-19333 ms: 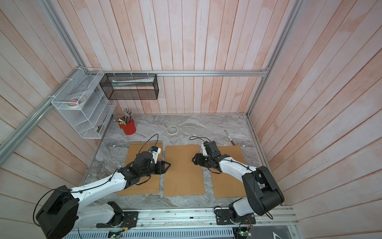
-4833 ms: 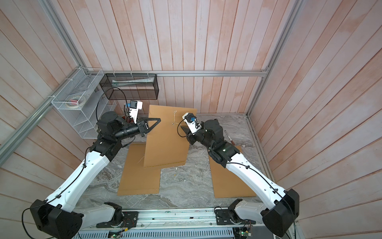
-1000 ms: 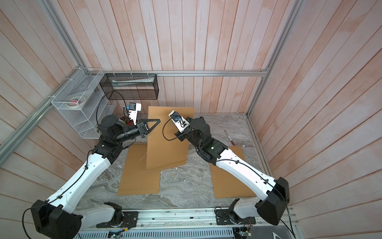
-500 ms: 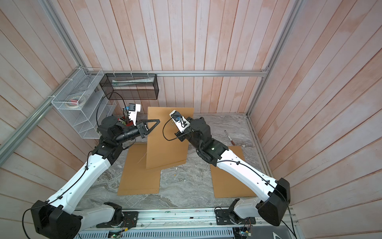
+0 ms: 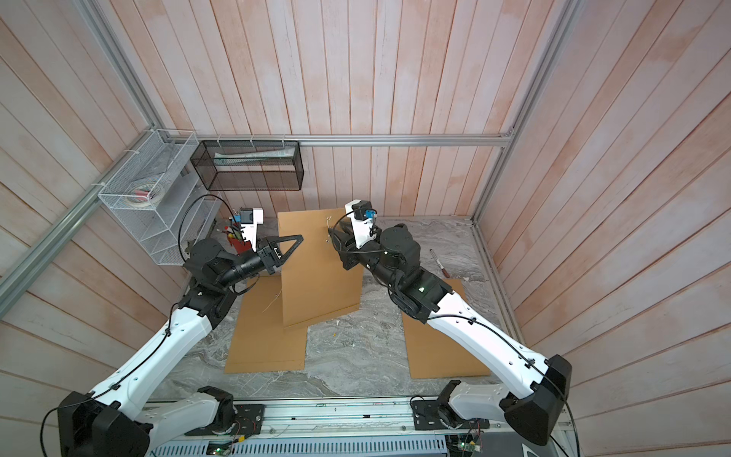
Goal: Open the file bag
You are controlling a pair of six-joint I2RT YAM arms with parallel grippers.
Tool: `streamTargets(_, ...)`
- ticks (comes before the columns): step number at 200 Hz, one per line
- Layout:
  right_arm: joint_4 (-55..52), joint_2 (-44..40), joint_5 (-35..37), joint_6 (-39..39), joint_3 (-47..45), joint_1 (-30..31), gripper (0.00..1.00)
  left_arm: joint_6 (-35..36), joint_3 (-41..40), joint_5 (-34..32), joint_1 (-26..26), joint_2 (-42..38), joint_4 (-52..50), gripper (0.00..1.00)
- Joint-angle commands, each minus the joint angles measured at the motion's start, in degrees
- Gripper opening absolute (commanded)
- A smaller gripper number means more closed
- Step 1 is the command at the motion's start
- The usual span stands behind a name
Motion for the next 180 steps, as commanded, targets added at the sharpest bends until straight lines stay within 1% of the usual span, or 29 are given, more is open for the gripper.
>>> streamTargets(1,2.7,-0.5,-3.3,10.0,0.1,-1.8,0.36,-1.3,-1.5,-1.0,0.3,-1.6,5.8,0.00)
streamTargets(28,2.2,0.0,-3.0,12.5,0.3,-2.6,0.35,-2.0,-2.2,-1.1,0.3,-1.7,7.2,0.00)
streamTargets(52,1.4,1.3,-4.7,13.6,1.0,-2.8,0.35,-2.5,-2.6,-1.4,0.3,-1.4,8.6,0.00)
streamTargets(106,1.1,4.3,-7.4,14.2,2.3,-2.8,0.32,-3.5,-2.4,-0.8,0.3,-0.2,10.2,0.00)
streamTargets(180,1.8,6.9,-9.1,14.3,3.6,-2.8,0.27,-3.6,-2.6,0.0,0.3,-0.1,10.0,0.00)
